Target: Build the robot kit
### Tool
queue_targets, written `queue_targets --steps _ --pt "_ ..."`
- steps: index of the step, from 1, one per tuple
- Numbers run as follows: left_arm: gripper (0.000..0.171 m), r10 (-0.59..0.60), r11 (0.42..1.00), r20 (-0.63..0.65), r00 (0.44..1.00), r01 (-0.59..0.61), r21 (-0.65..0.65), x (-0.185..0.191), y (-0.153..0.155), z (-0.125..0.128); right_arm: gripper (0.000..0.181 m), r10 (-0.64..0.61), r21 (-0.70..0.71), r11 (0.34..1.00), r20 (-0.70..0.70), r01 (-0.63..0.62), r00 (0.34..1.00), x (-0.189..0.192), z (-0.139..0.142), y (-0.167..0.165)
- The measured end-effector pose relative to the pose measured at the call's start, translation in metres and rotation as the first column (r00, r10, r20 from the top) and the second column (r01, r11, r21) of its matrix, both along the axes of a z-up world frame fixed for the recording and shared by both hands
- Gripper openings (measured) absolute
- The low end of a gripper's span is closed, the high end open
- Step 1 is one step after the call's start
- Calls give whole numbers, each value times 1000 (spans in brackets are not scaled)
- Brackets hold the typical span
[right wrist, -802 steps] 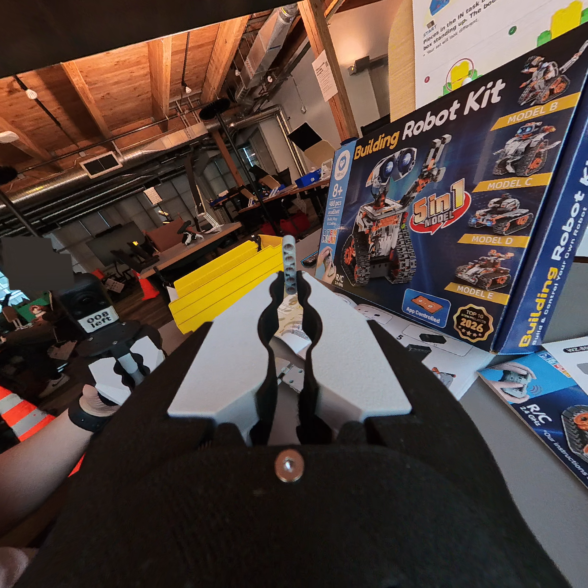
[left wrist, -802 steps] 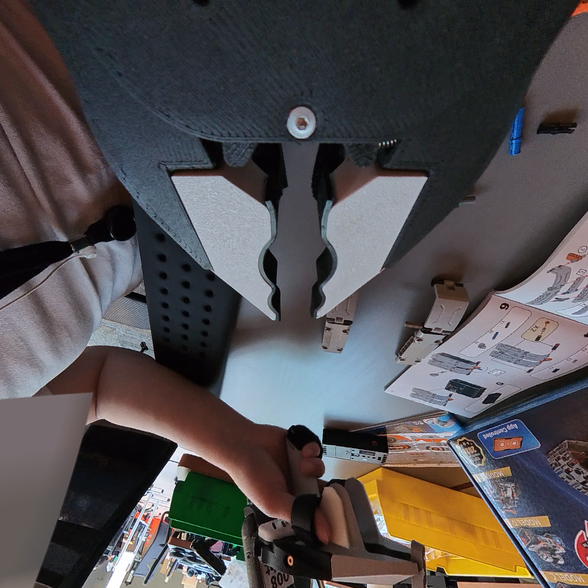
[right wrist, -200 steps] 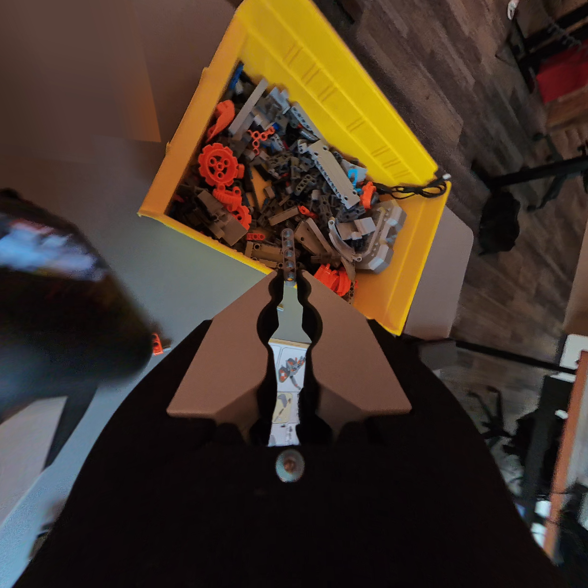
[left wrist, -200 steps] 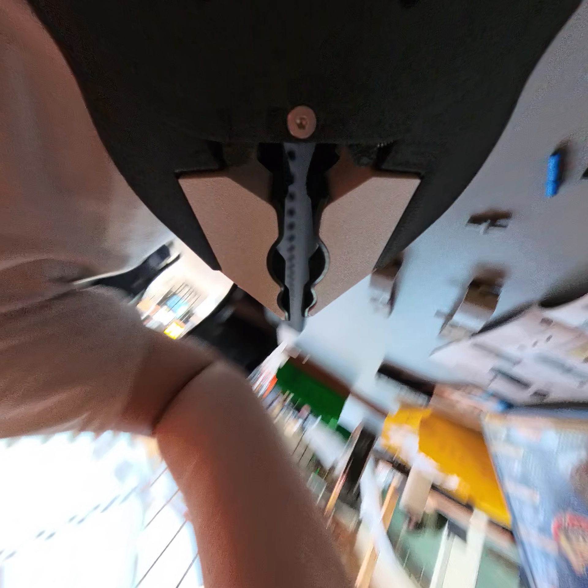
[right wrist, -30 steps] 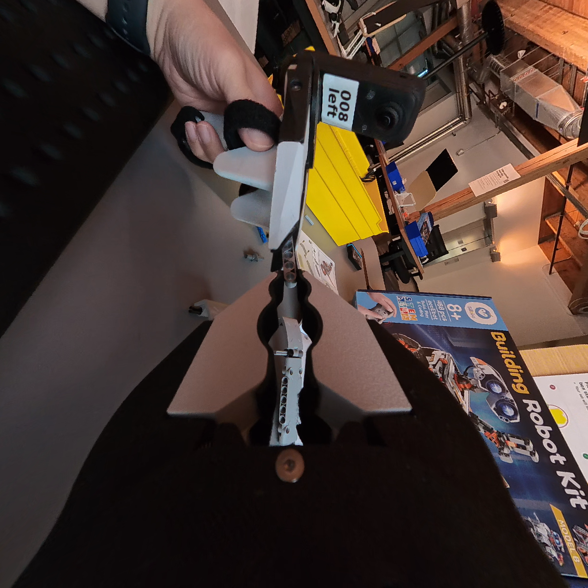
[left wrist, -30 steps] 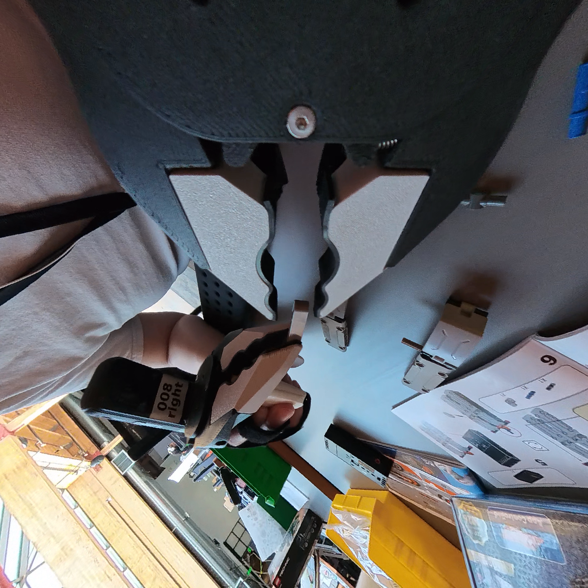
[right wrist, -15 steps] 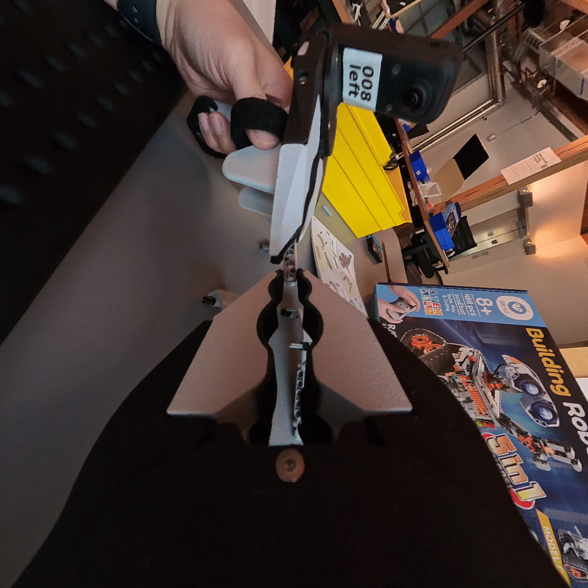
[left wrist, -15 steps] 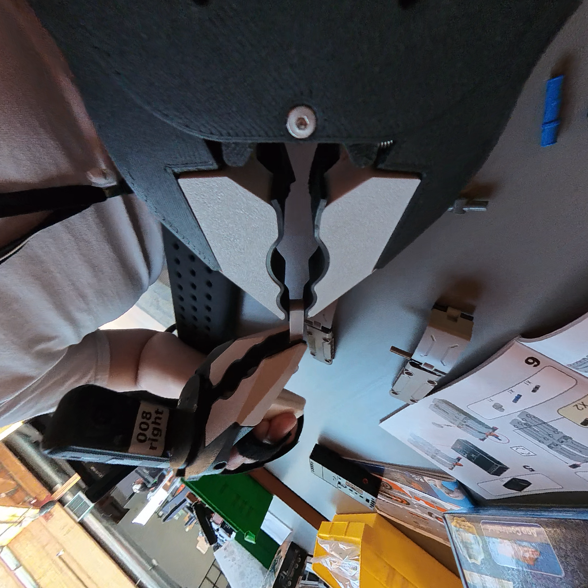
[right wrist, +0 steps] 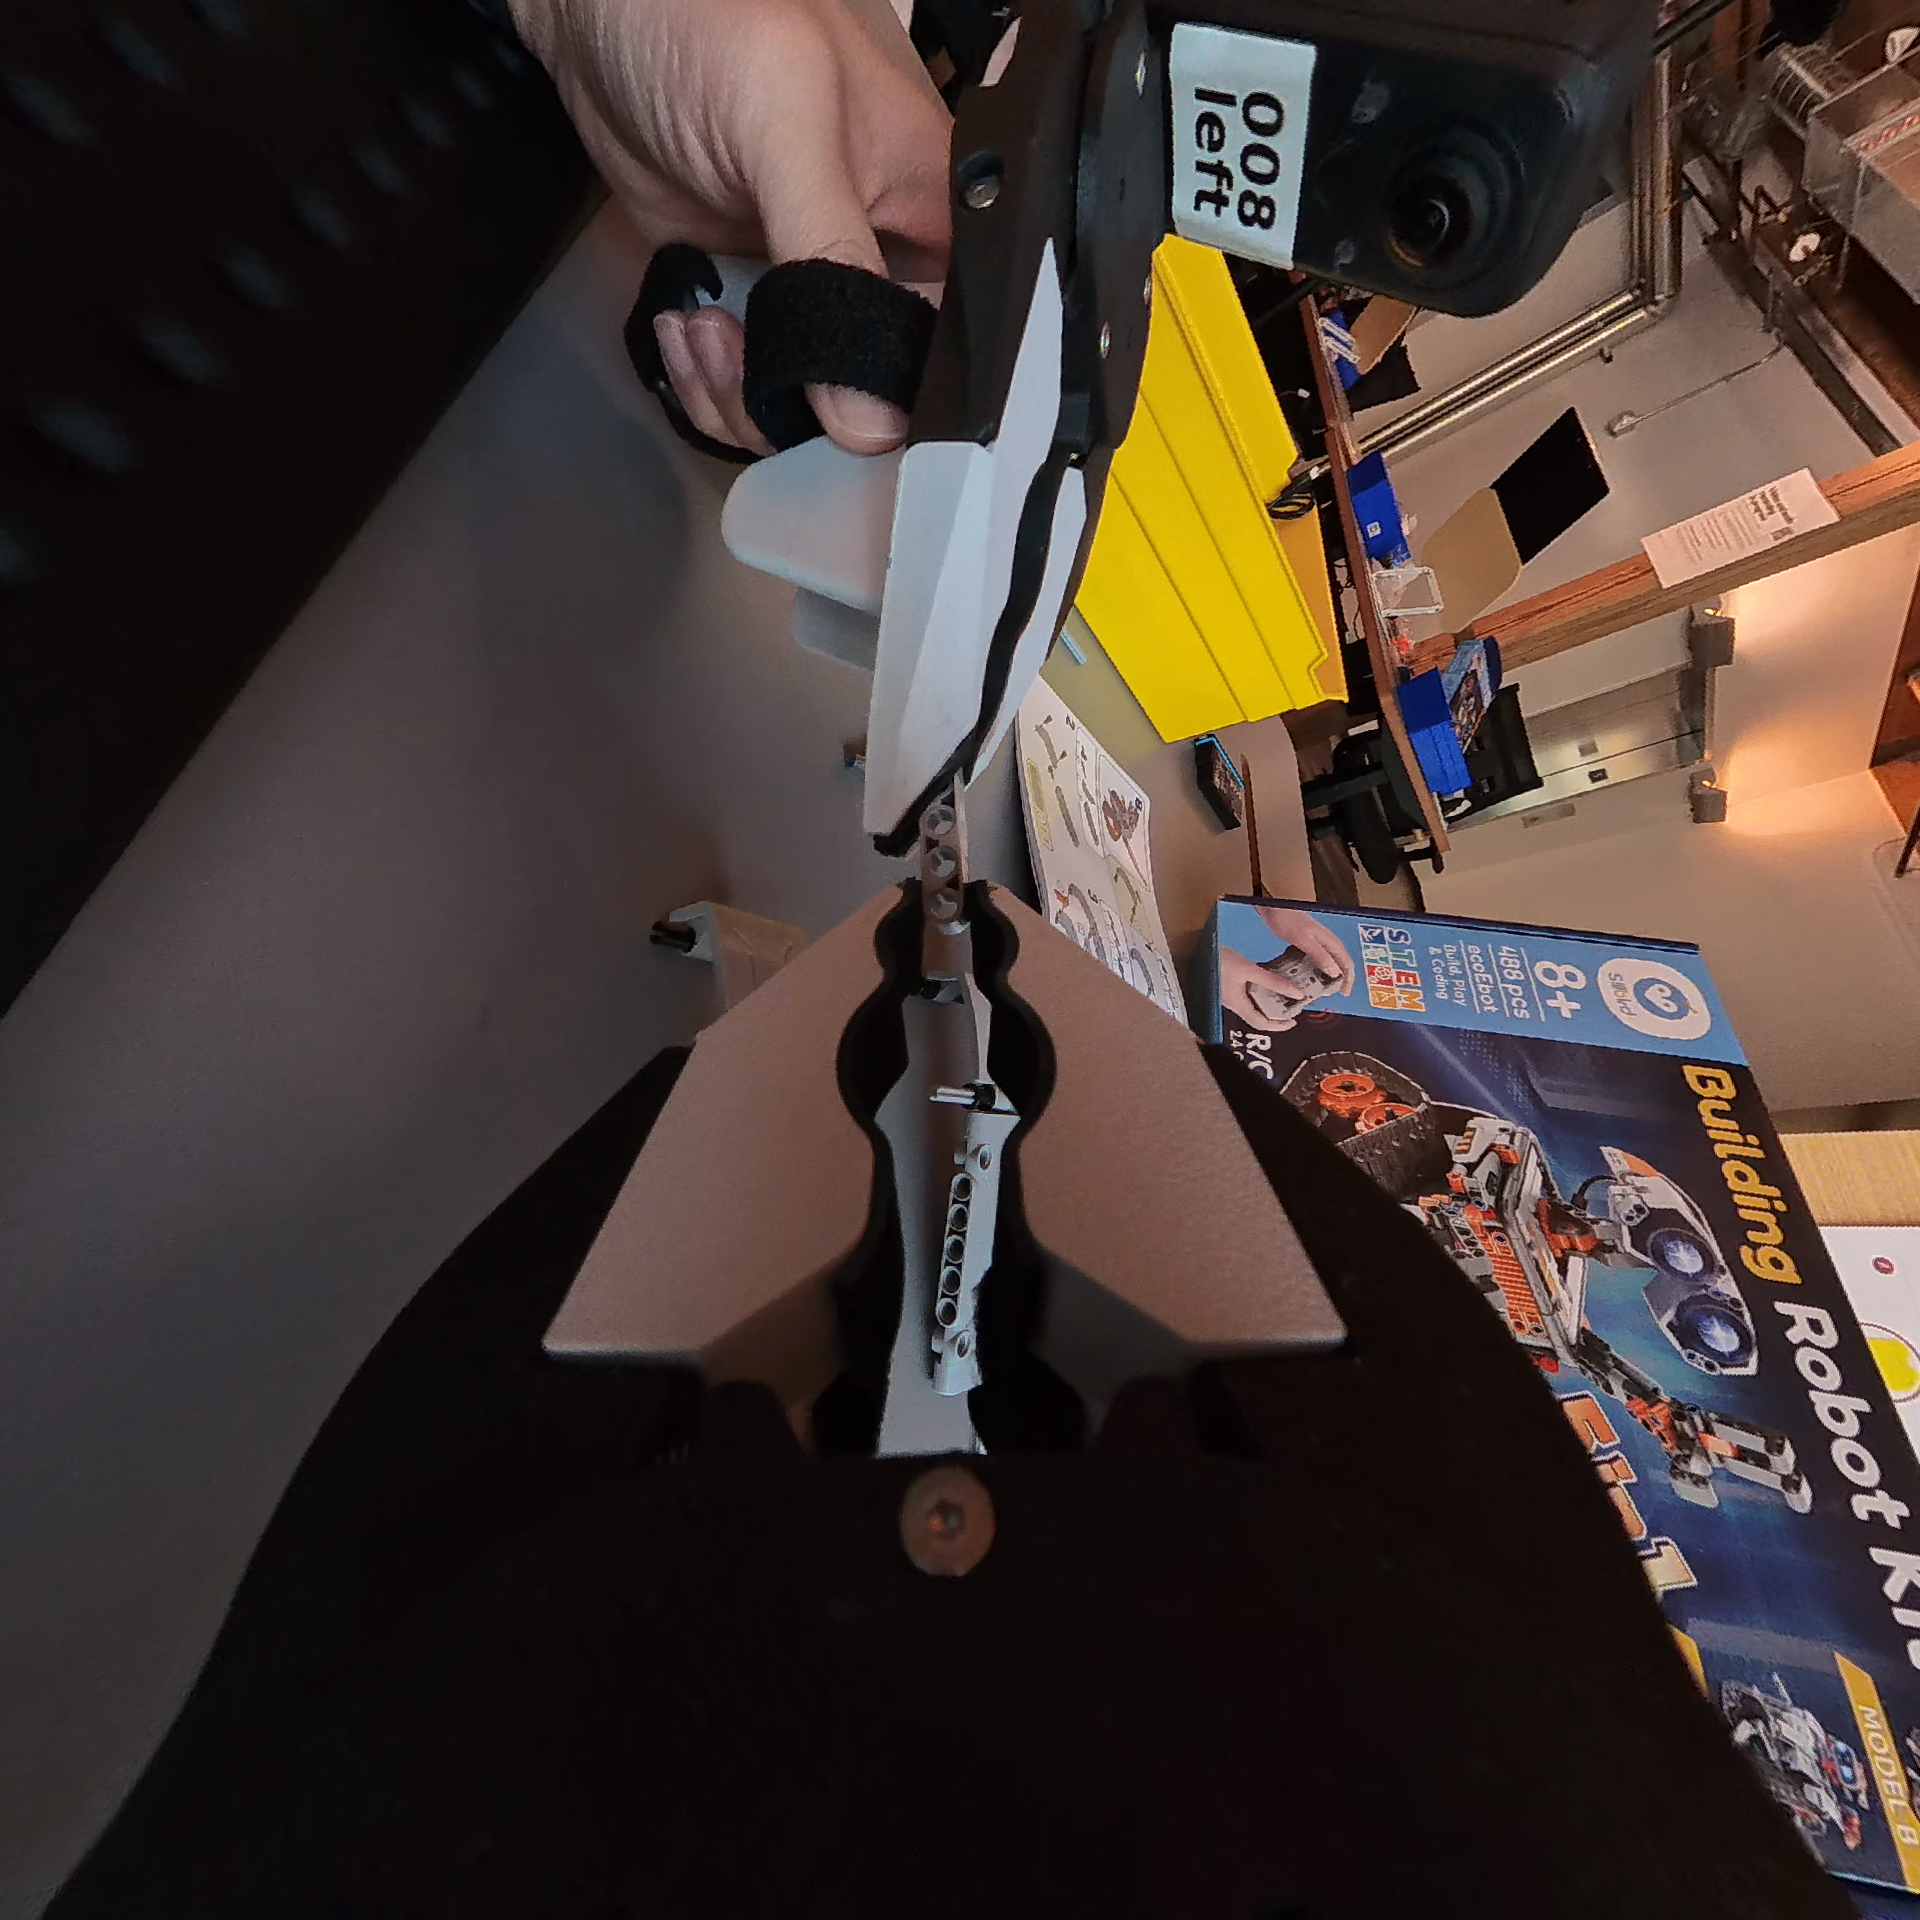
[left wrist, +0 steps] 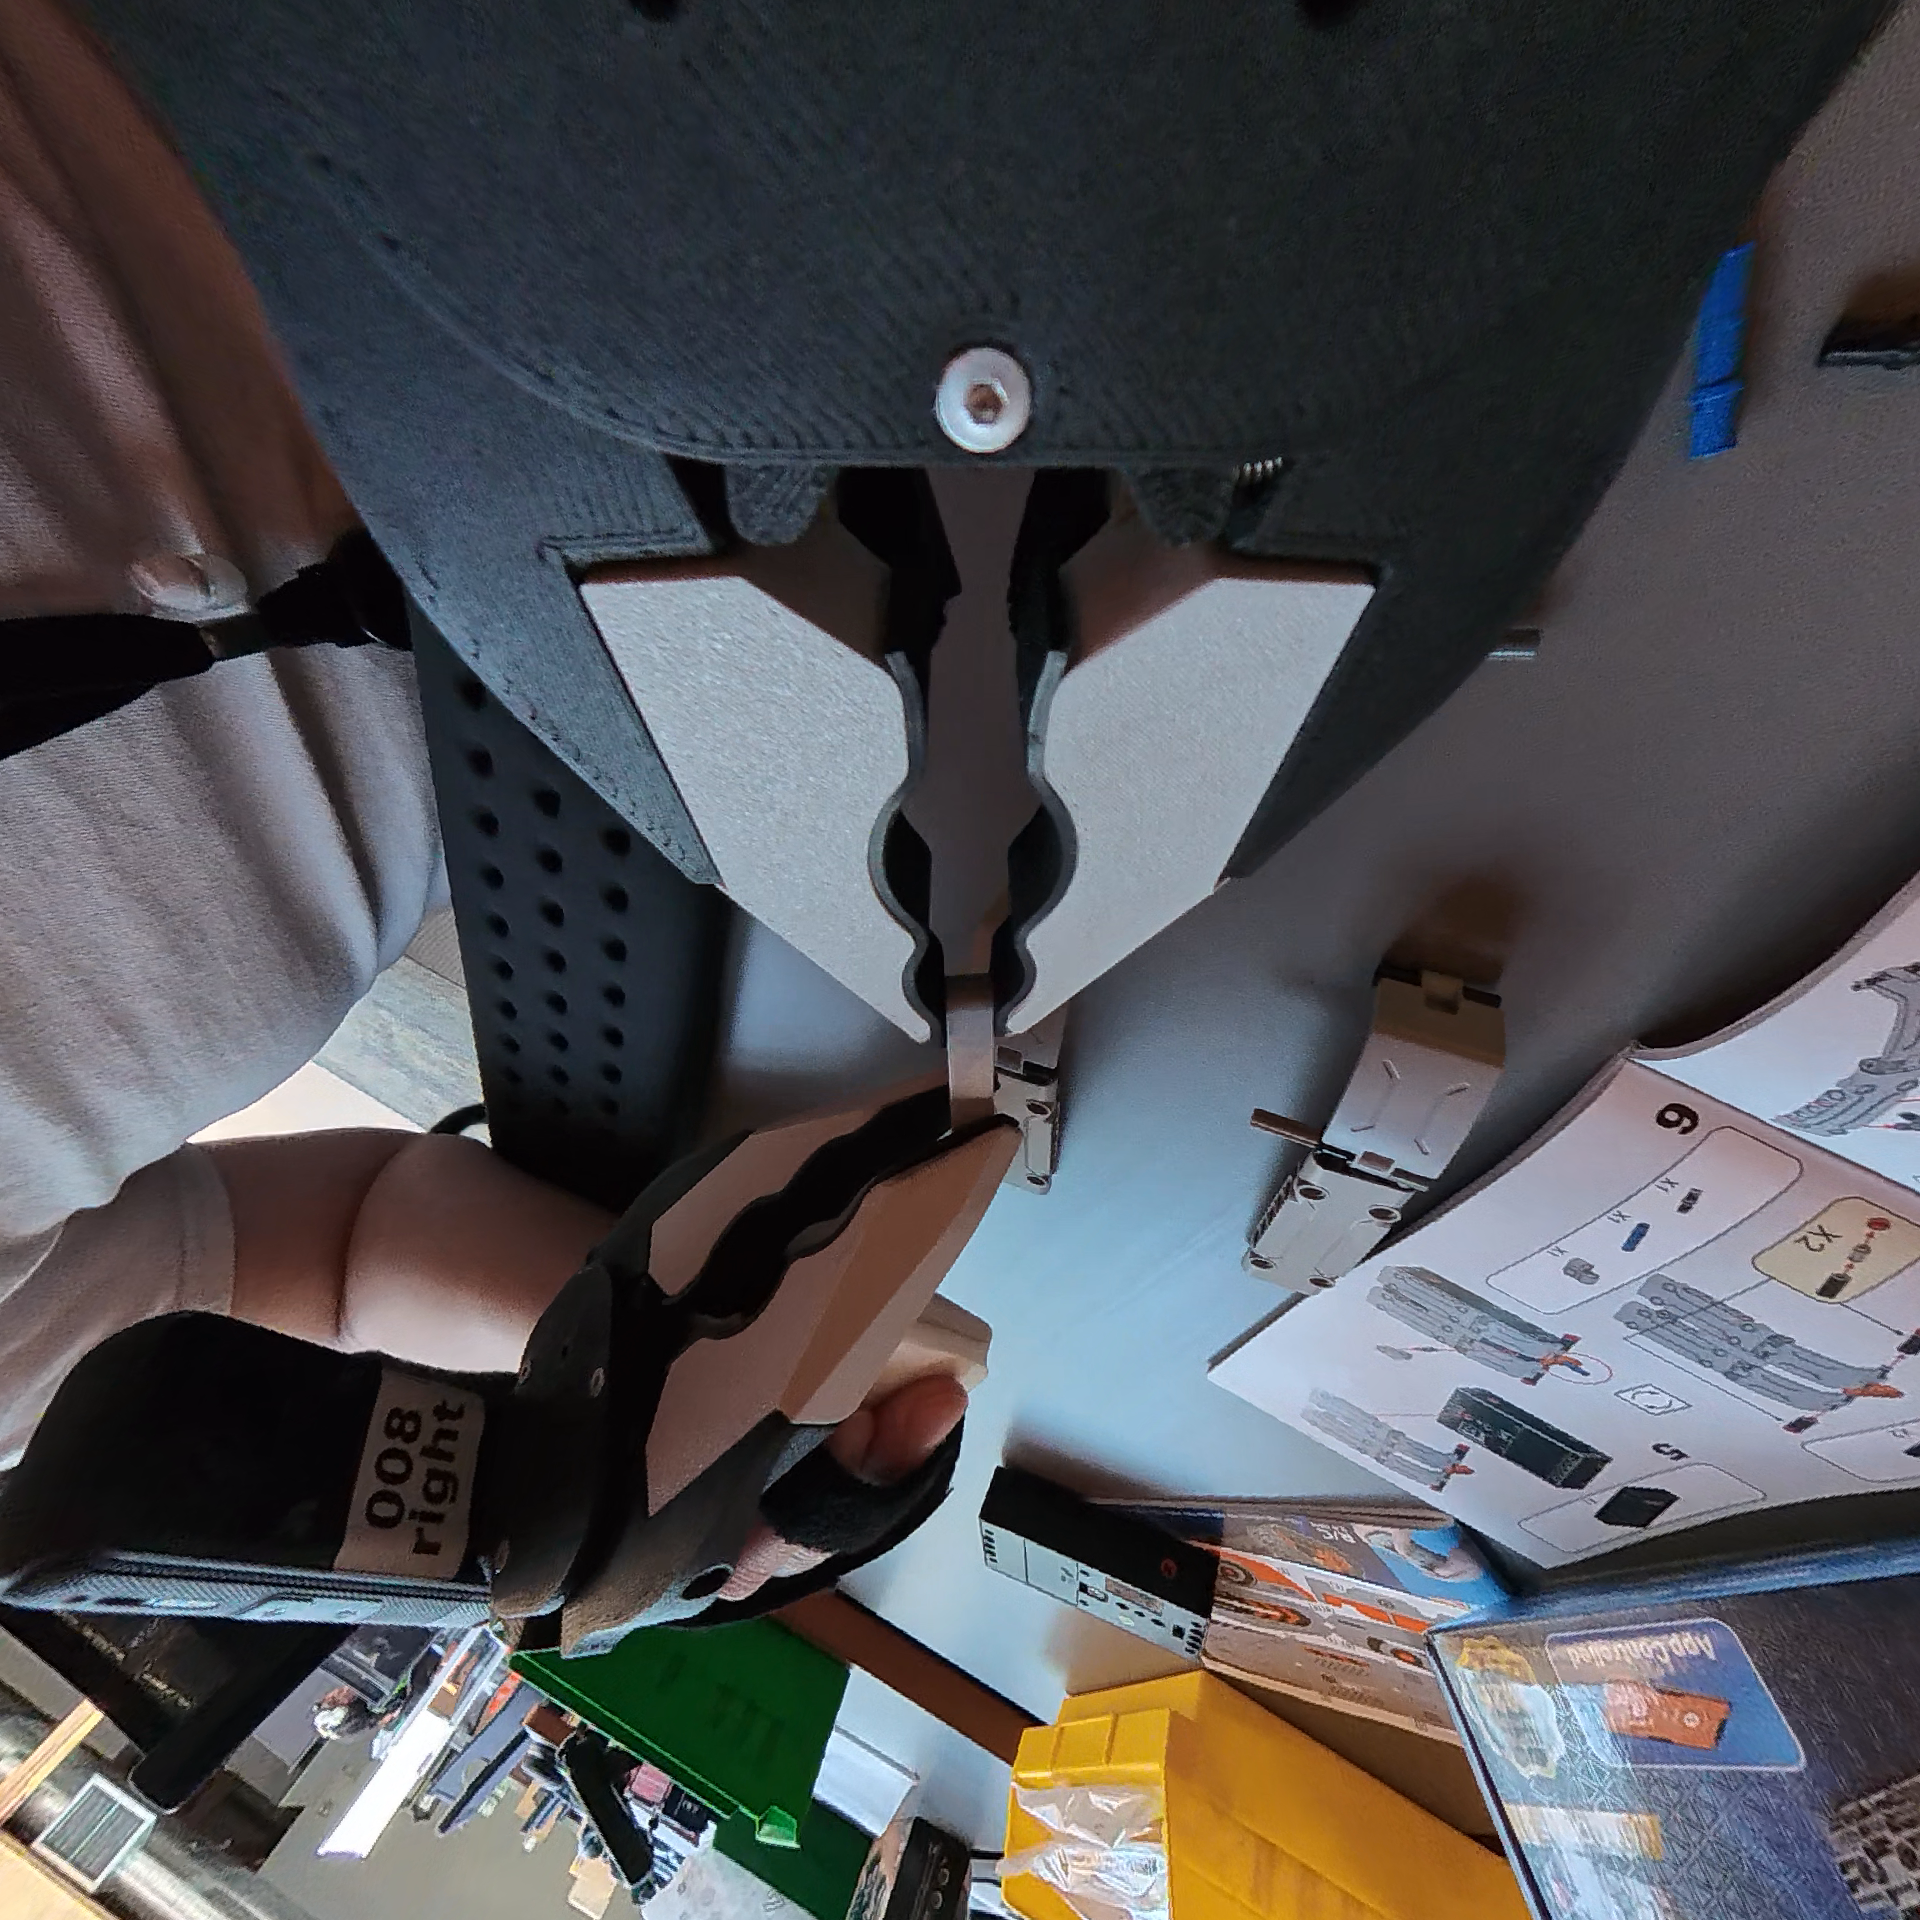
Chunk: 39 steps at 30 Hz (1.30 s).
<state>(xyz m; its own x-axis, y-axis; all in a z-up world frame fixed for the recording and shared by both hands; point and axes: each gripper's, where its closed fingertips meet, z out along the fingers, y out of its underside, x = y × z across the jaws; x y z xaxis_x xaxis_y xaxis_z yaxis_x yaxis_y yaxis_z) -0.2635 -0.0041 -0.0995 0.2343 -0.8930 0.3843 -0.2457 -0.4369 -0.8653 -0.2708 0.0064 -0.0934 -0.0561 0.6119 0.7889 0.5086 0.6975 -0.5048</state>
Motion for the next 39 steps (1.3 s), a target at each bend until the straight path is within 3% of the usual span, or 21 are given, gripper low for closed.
queue_targets --steps 4,7,8,10,12,13,15,19,21,23,25,27,31,35,39 --pt "7 45 994 11 999 -46 103 -6 7 11 7 -24 -13 1000 8 25 1000 1 -1 3" --pt "12 217 932 168 962 -255 258 -28 30 52 7 -82 -7 997 50 82 995 4 -4 11" --pt "11 297 885 262 918 -368 286 -45 39 71 7 -84 -30 996 70 86 994 3 -7 10" --pt "6 479 745 444 757 -619 251 -94 58 100 7 -69 -93 993 96 78 993 -7 -12 2" --pt "0 603 630 525 601 -762 148 -140 67 107 7 -27 -116 992 117 41 993 -26 -12 -9" --pt "0 633 599 538 556 -792 114 -154 69 107 7 -32 -106 993 141 47 990 -34 -14 -10" --pt "0 657 575 542 524 -813 91 -166 70 106 7 -56 -81 994 189 73 980 -46 -20 -9" --pt "7 664 600 473 579 -790 126 -153 74 96 7 -68 -86 992 200 87 977 -58 -28 -5" --pt "14 610 703 381 695 -697 145 -133 73 82 7 -93 -48 994 149 102 984 -61 -20 2" --pt "17 479 819 277 833 -538 200 -113 62 69 7 -109 -12 994 112 111 988 -61 -14 6" --pt "24 359 881 170 918 -393 264 -104 46 49 7 -100 14 995 78 99 992 -63 -10 2" --pt "33 312 907 141 940 -339 249 -102 34 32 7 -79 63 995 58 76 995 -65 -7 -3" --pt "38 163 966 241 957 -204 158 -87 0 39 7 -51 175 984 81 36 995 -70 -12 -7" --pt "39 133 961 144 981 -163 222 -81 -2 25 7 -40 181 983 69 27 997 -75 -12 -8" --pt "32 73 977 59 996 -84 194 -71 -6 7 7 -38 198 980 71 23 997 -76 -13 -8"
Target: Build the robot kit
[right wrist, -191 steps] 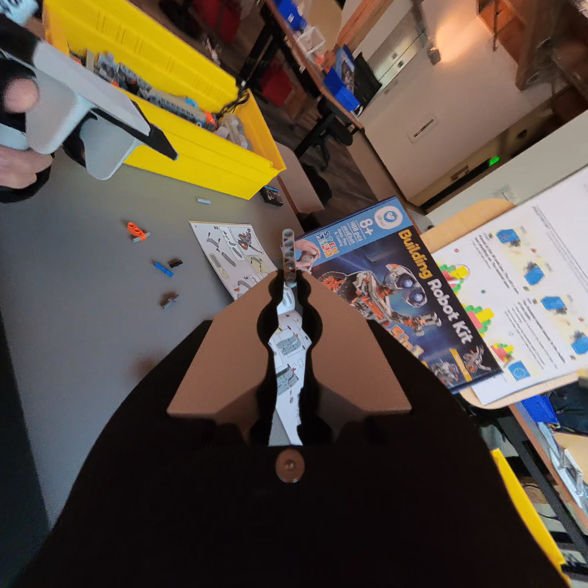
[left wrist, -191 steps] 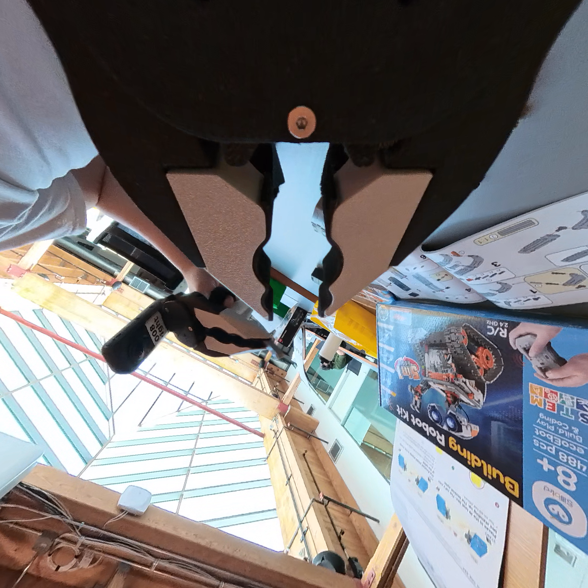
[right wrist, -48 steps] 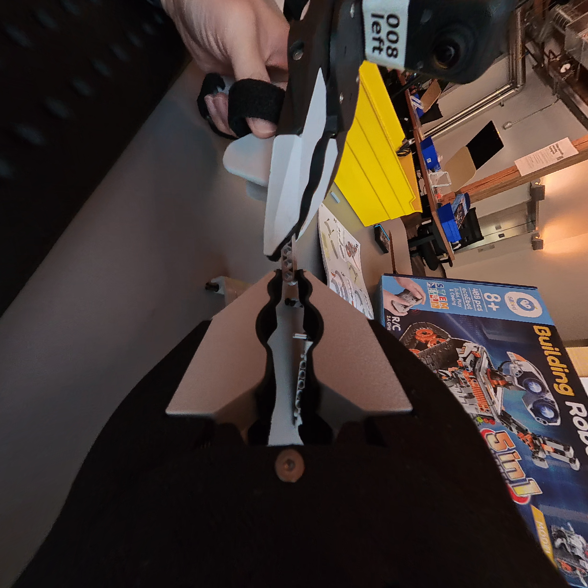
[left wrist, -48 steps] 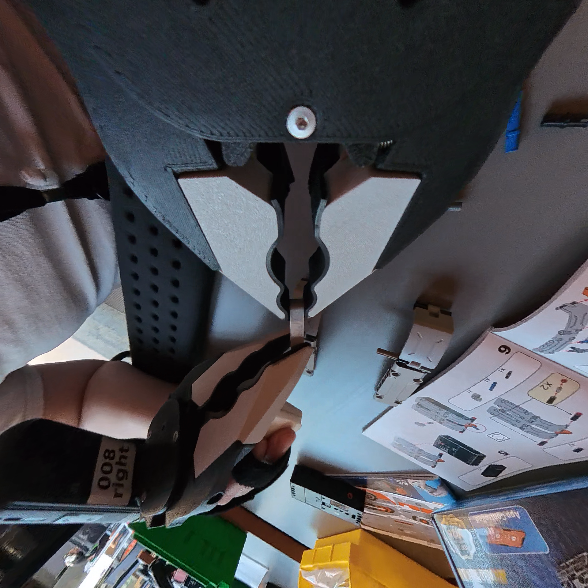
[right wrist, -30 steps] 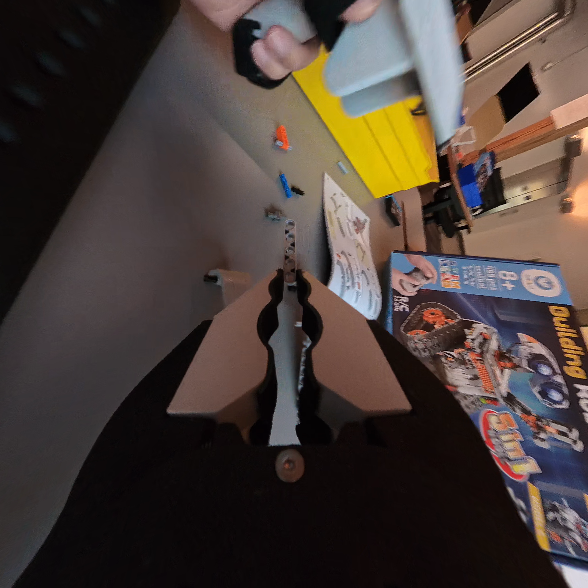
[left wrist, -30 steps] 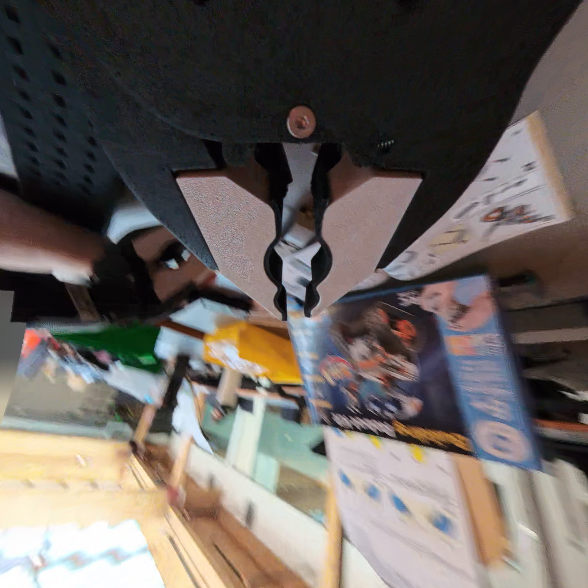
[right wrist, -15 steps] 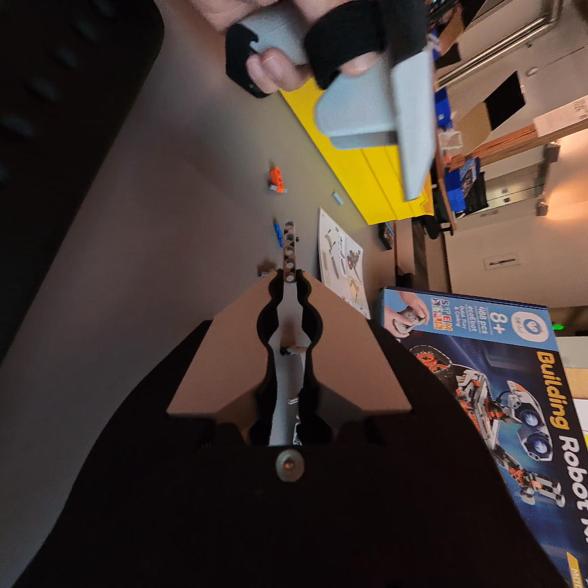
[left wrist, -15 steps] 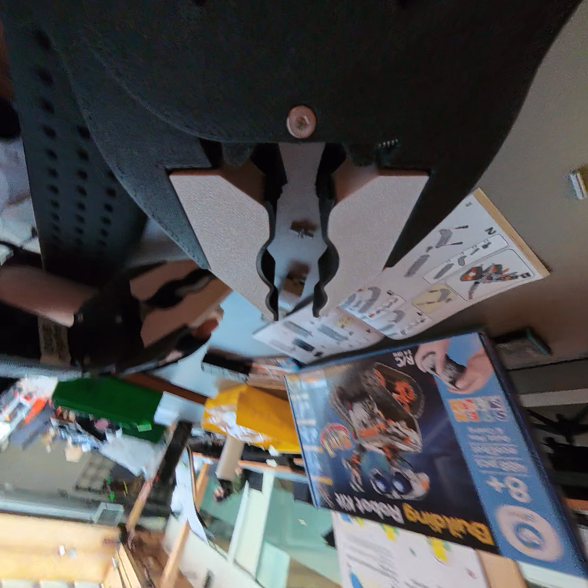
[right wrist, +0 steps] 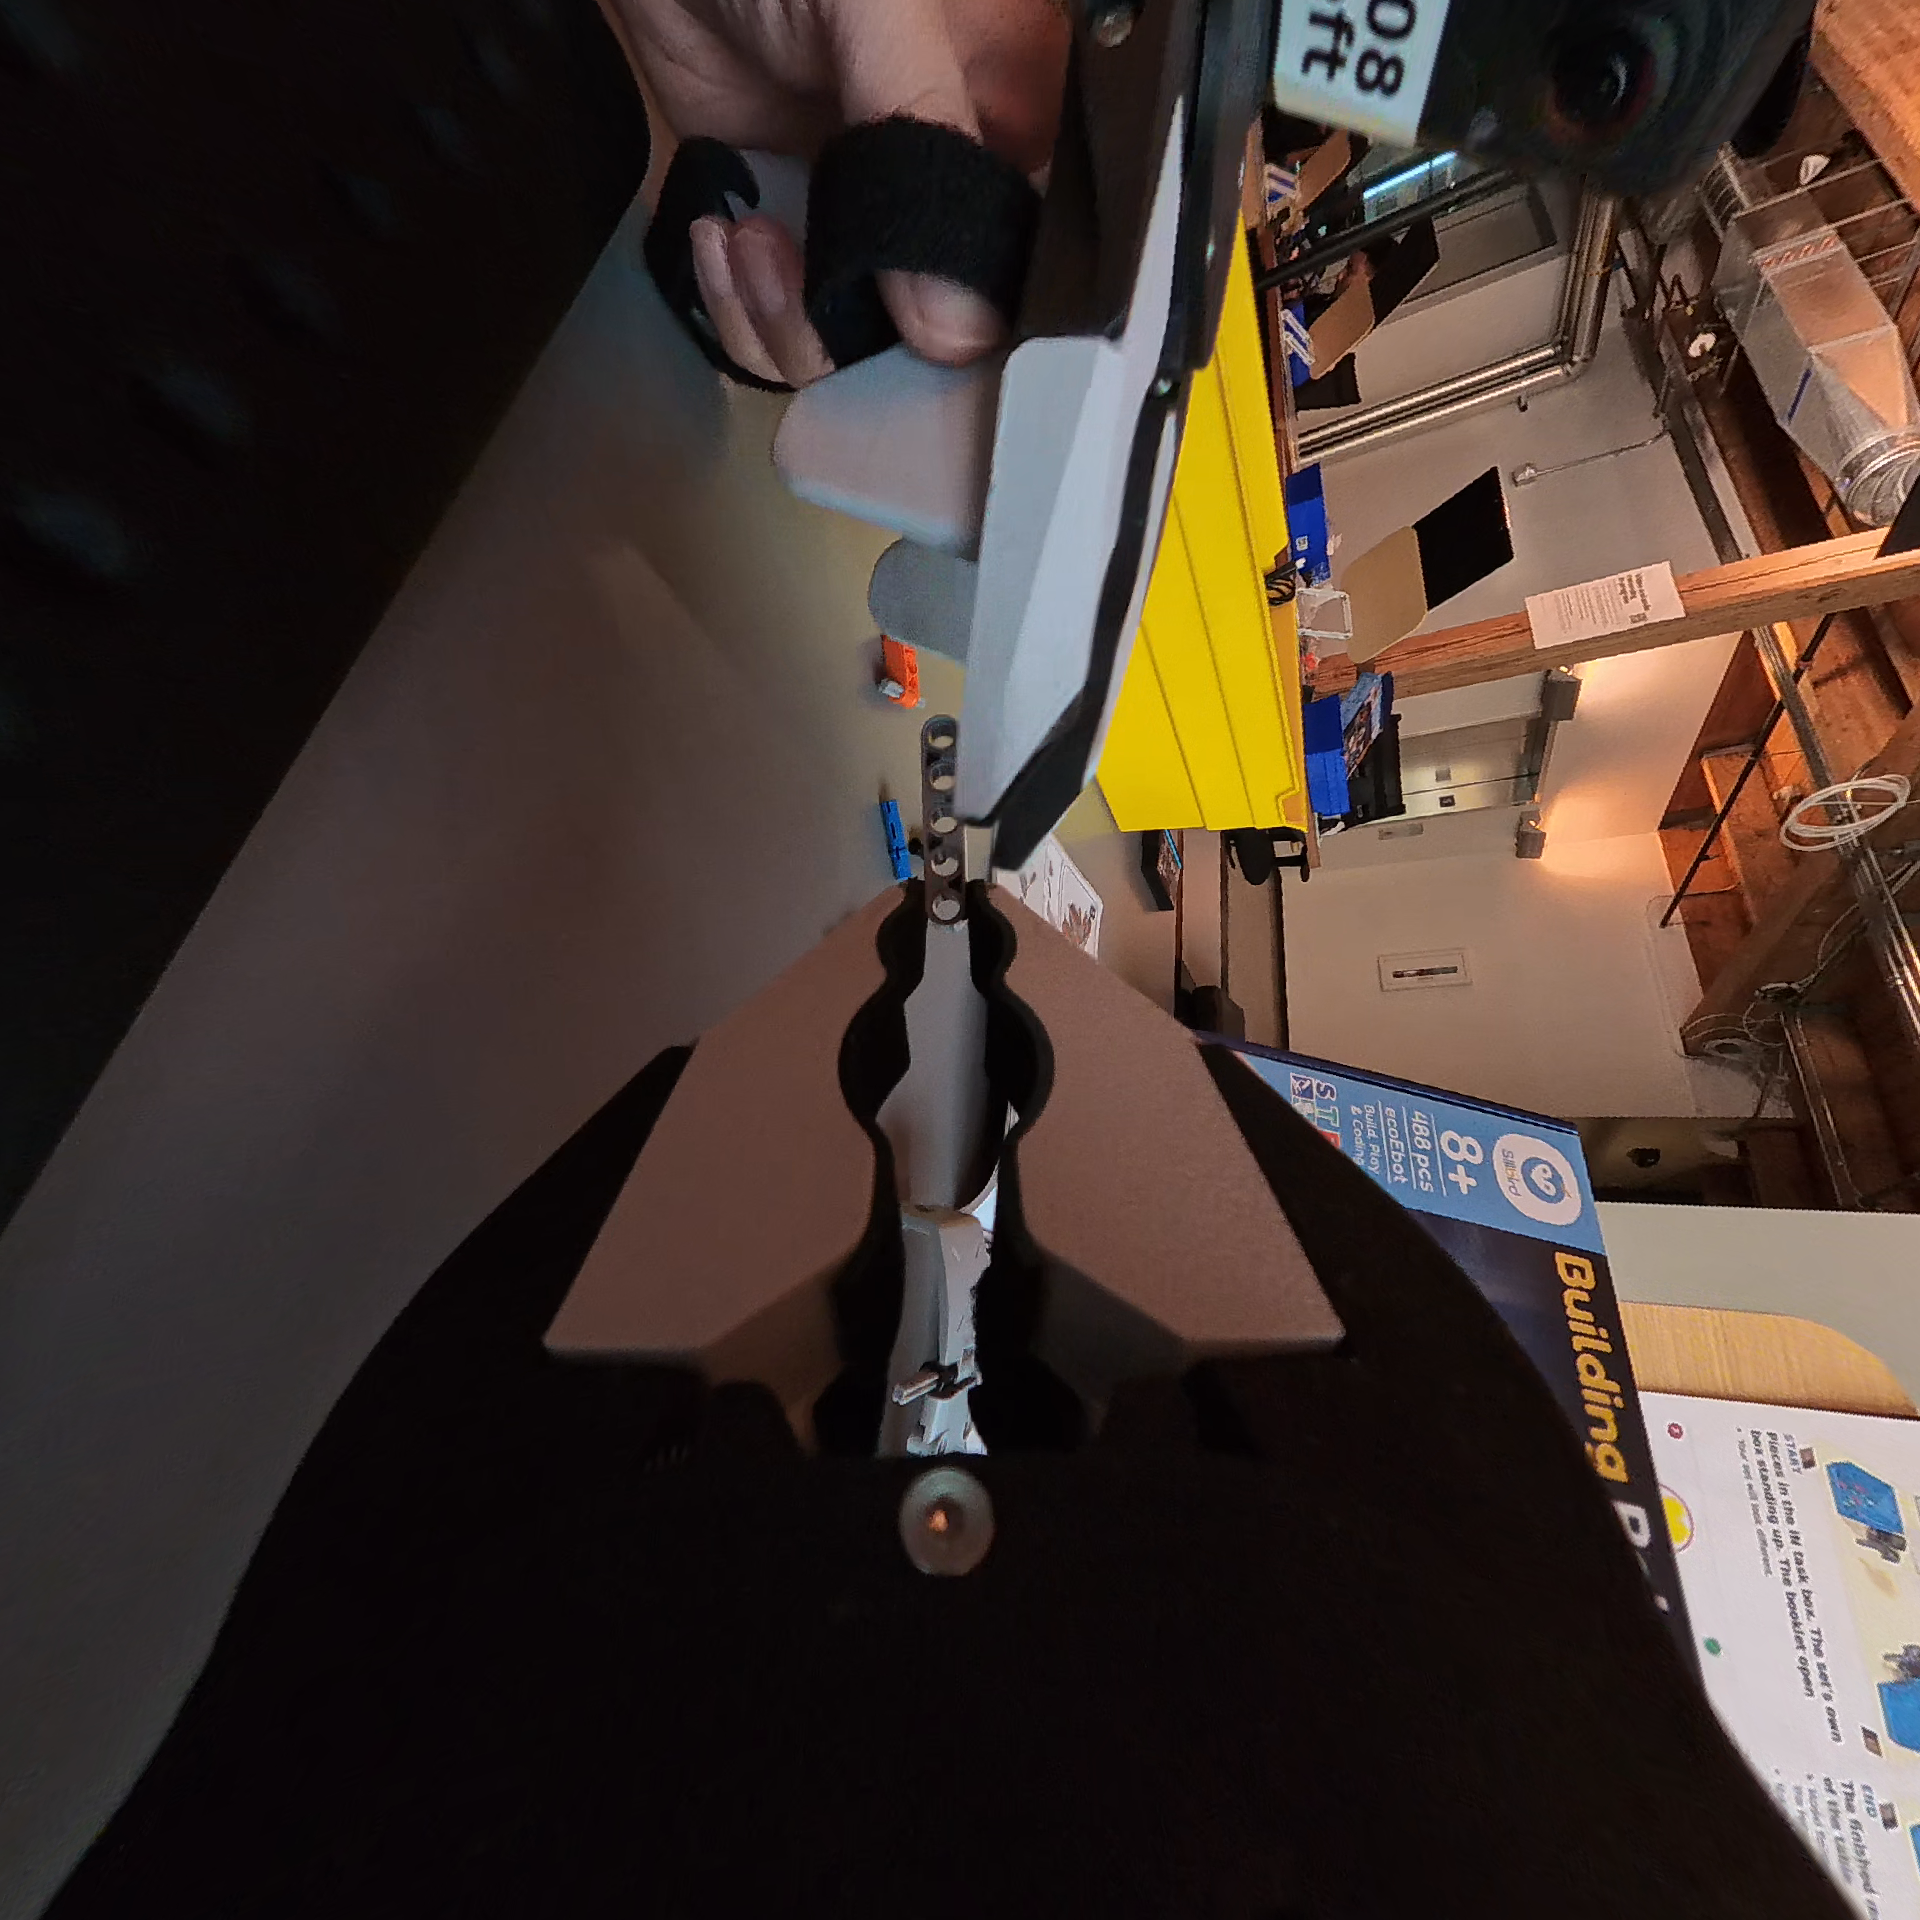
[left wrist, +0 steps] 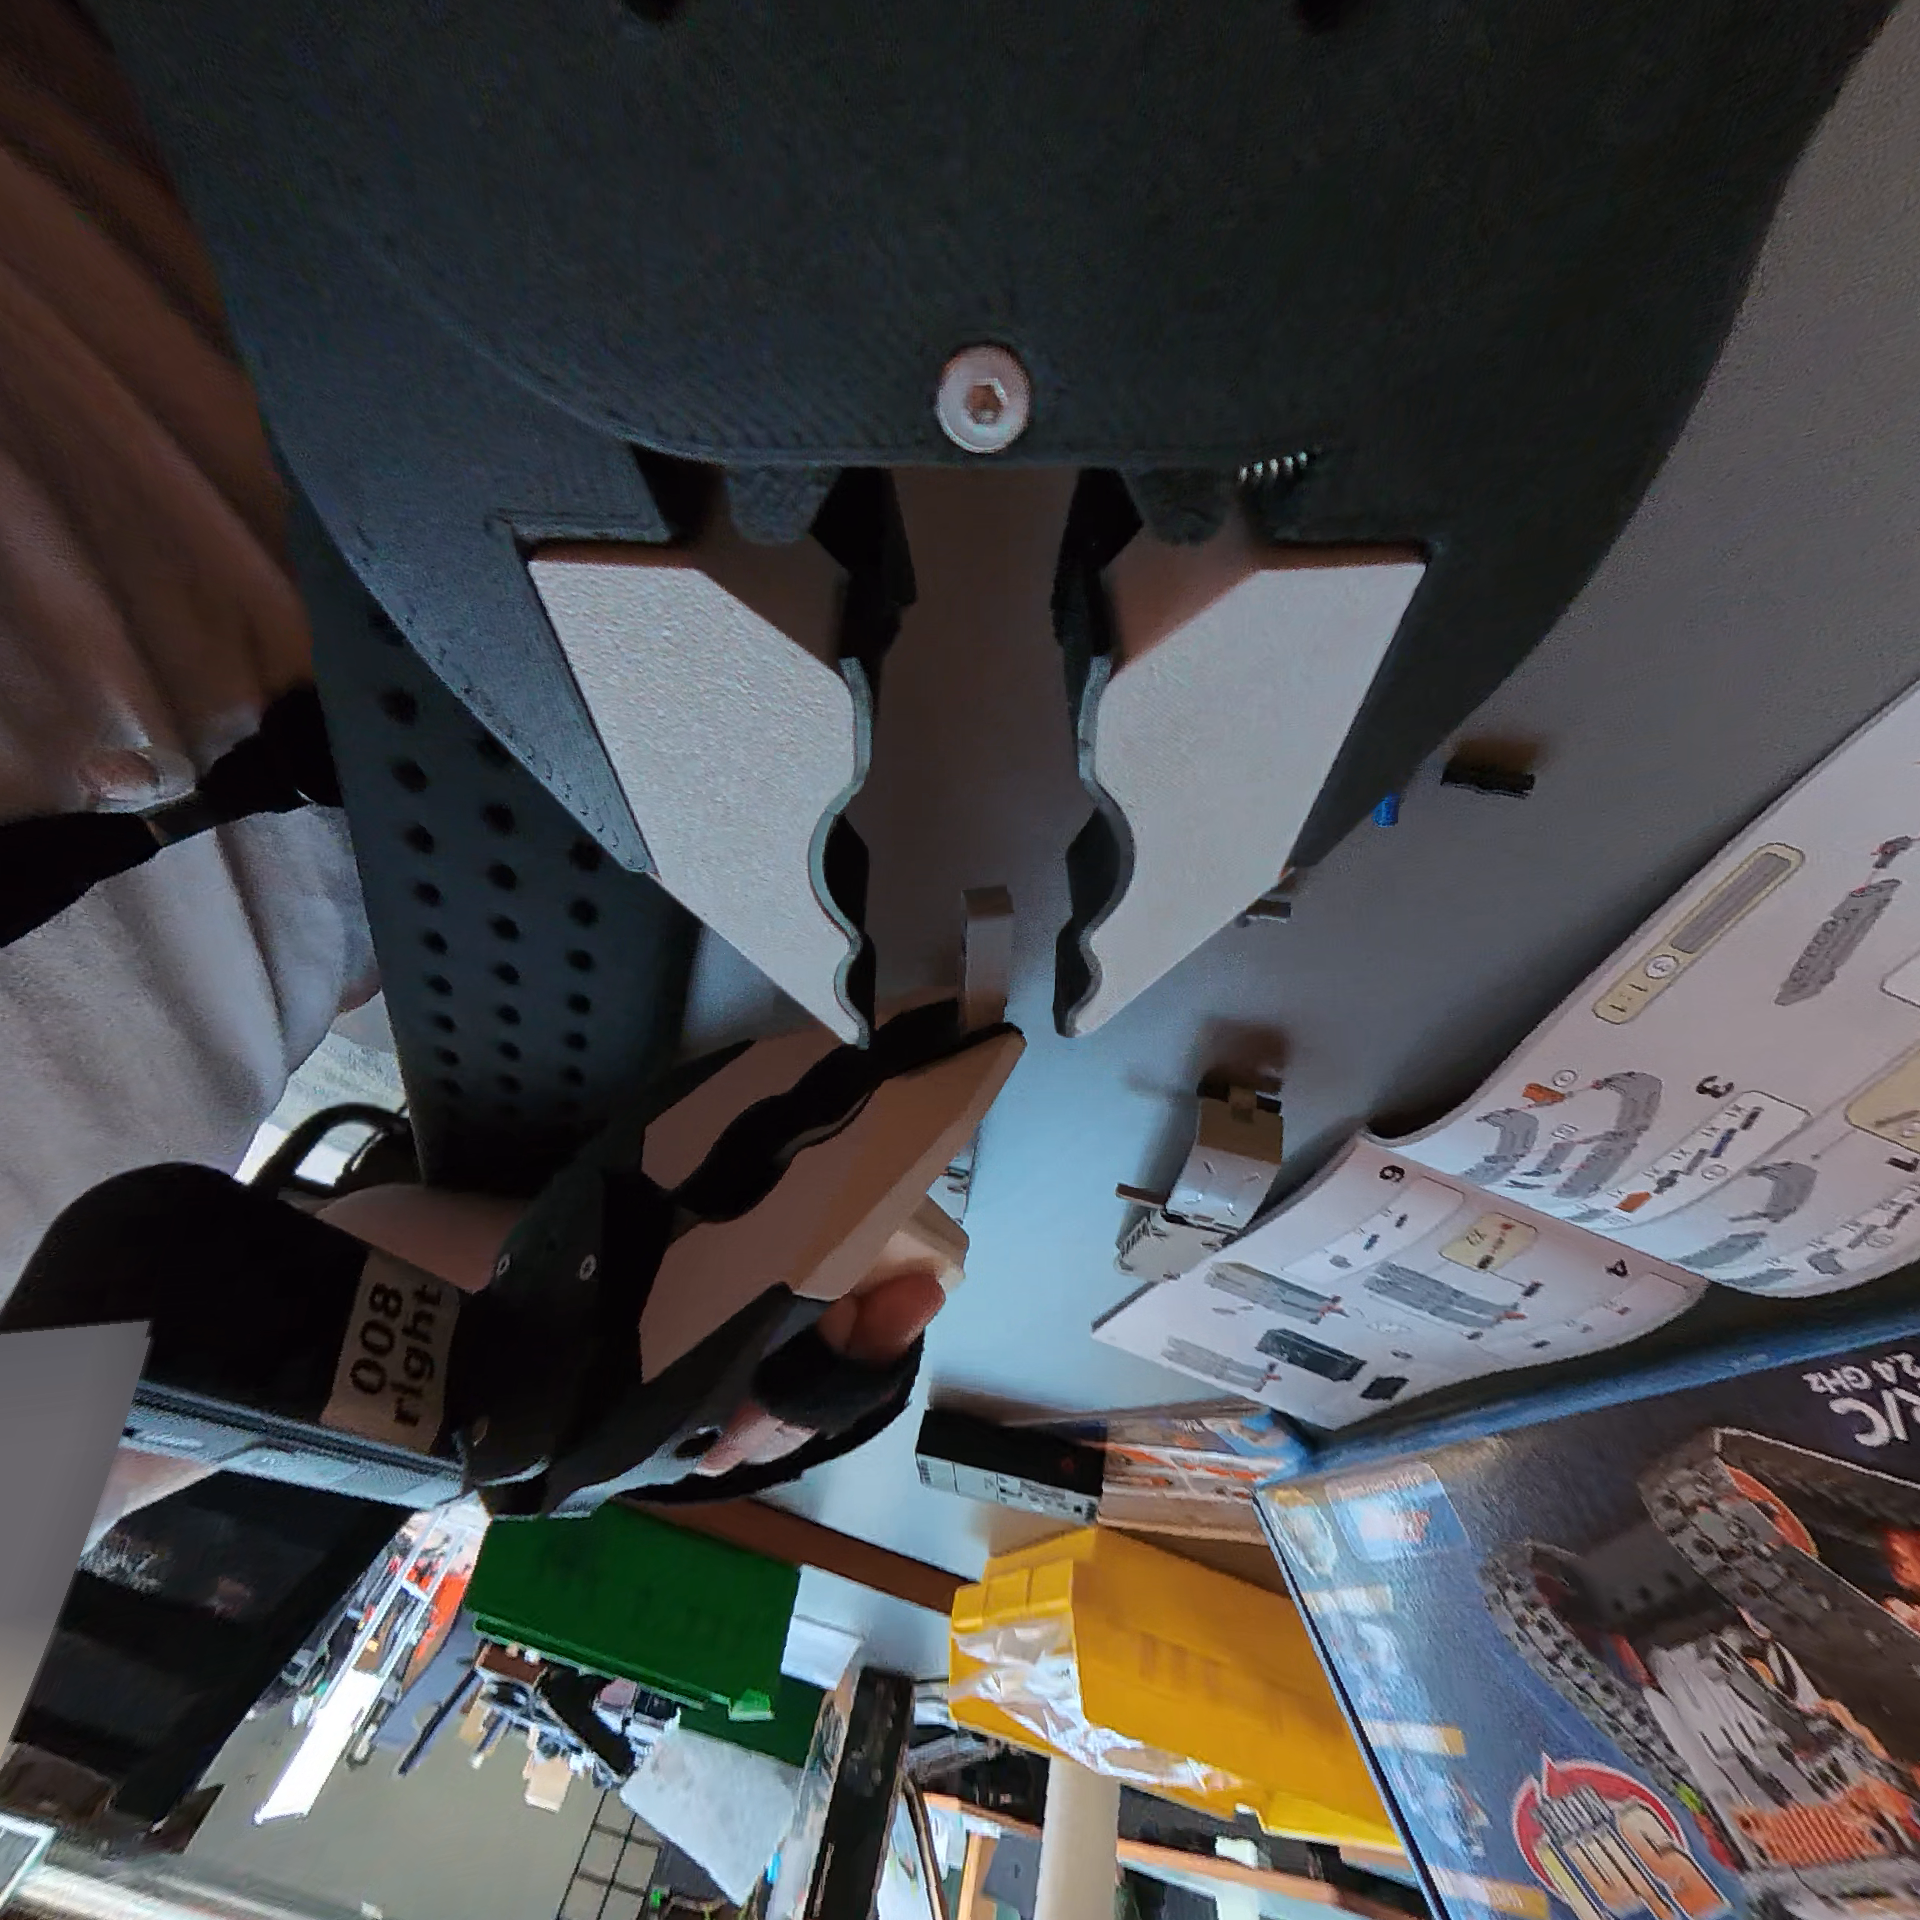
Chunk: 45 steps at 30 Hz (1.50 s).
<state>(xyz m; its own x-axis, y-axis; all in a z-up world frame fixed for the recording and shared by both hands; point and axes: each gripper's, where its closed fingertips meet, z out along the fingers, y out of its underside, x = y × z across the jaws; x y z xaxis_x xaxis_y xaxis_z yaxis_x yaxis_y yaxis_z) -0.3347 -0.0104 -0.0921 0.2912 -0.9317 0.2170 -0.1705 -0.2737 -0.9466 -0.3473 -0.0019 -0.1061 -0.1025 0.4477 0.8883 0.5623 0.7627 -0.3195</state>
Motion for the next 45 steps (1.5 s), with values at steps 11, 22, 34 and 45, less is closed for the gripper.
queue_targets --steps 11,22,34,45 --pt "6 -3 1000 -77 997 5 28 0 0 -10 7 19 0 1000 -20 -19 1000 -3 1 -2" --pt "6 -33 999 -51 998 33 -4 1 -3 -8 7 35 26 999 -44 -33 998 -1 6 -4" --pt "6 -31 999 -54 998 30 -14 1 -2 -9 7 26 18 1000 -51 -25 998 -2 6 -4" --pt "6 -29 1000 -69 997 28 -11 2 -2 -11 7 28 24 999 -61 -27 998 -2 7 -5"
